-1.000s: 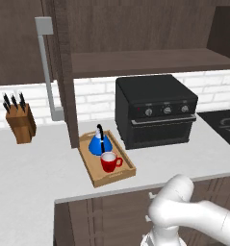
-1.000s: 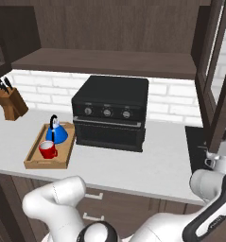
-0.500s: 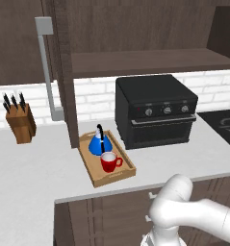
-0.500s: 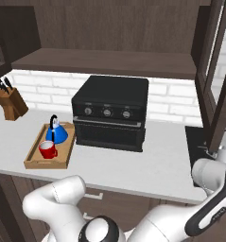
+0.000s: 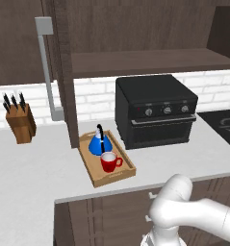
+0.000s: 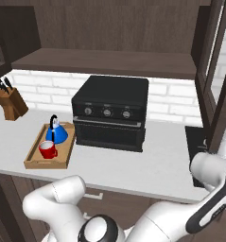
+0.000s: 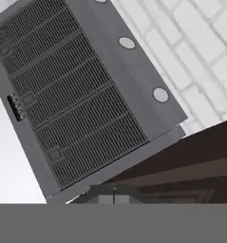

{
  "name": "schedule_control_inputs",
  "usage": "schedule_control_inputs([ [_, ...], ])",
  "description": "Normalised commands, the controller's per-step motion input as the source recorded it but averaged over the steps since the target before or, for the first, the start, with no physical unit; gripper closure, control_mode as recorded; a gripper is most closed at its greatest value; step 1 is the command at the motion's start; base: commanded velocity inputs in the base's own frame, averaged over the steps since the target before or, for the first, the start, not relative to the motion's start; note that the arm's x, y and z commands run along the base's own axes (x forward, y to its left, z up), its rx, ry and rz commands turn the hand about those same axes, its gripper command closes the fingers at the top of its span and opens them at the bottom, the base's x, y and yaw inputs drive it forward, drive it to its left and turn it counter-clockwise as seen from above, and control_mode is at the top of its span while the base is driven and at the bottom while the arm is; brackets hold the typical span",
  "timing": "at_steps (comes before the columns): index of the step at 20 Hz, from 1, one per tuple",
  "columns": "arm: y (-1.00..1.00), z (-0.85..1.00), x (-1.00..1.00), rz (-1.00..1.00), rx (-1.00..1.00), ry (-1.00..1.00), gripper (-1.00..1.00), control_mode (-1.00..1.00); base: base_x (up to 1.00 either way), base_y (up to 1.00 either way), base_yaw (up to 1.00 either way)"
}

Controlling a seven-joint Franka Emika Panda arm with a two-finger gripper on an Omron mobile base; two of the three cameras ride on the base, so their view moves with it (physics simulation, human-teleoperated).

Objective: Pick the kettle from the counter and place it on the tray. Then pick the mug from the cabinet and place it on the tray. Then close the cabinet doors.

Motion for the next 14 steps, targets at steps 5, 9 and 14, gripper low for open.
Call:
schedule_control_inputs([
  [5,0.45,0.21,-0.03,0.1,-0.11,-0.1,1.0,-1.0,0.0,0.0,0.0],
  [9,0.15,0.39,-0.01,0.06,-0.06,-0.05,1.0,-1.0,0.0,0.0,0.0],
  [14,0.29,0.19,-0.09,0.04,-0.12,-0.01,1.0,-1.0,0.0,0.0,0.0],
])
